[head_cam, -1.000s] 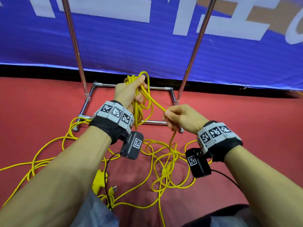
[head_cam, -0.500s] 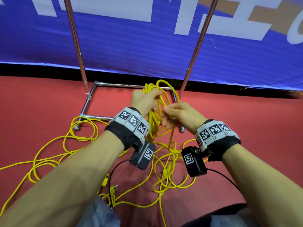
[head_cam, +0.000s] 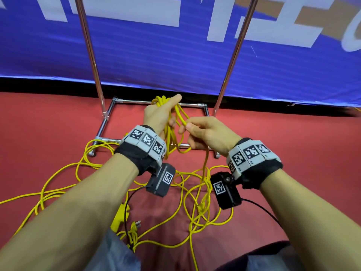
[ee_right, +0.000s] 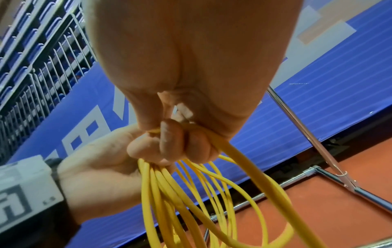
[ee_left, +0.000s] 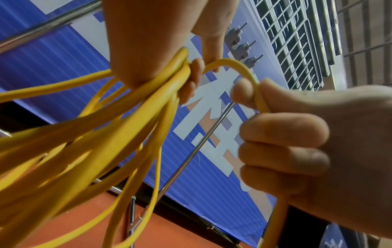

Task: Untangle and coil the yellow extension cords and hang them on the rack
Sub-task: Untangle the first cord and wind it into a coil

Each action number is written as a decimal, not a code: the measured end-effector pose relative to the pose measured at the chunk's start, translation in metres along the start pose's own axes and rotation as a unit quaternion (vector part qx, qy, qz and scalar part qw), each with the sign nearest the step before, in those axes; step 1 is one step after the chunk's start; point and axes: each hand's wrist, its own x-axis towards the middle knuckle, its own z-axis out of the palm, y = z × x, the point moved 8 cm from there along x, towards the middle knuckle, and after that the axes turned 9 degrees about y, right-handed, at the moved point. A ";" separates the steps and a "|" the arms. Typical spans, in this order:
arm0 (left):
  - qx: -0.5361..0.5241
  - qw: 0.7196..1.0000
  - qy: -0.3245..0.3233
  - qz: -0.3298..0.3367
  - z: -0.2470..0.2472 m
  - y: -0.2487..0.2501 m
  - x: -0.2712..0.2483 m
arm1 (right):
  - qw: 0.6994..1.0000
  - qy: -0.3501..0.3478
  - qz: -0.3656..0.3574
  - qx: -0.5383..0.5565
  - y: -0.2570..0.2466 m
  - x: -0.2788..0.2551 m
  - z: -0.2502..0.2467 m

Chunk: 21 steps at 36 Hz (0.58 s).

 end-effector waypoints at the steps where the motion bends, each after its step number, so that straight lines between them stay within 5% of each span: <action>1: -0.003 1.000 -0.012 -0.008 0.003 -0.002 -0.003 | 1.000 -0.002 0.001 0.004 -0.001 0.001 0.001; 21: -0.182 0.982 -0.025 -0.054 0.003 0.016 -0.004 | 0.988 -0.006 0.144 -0.063 0.063 -0.008 -0.015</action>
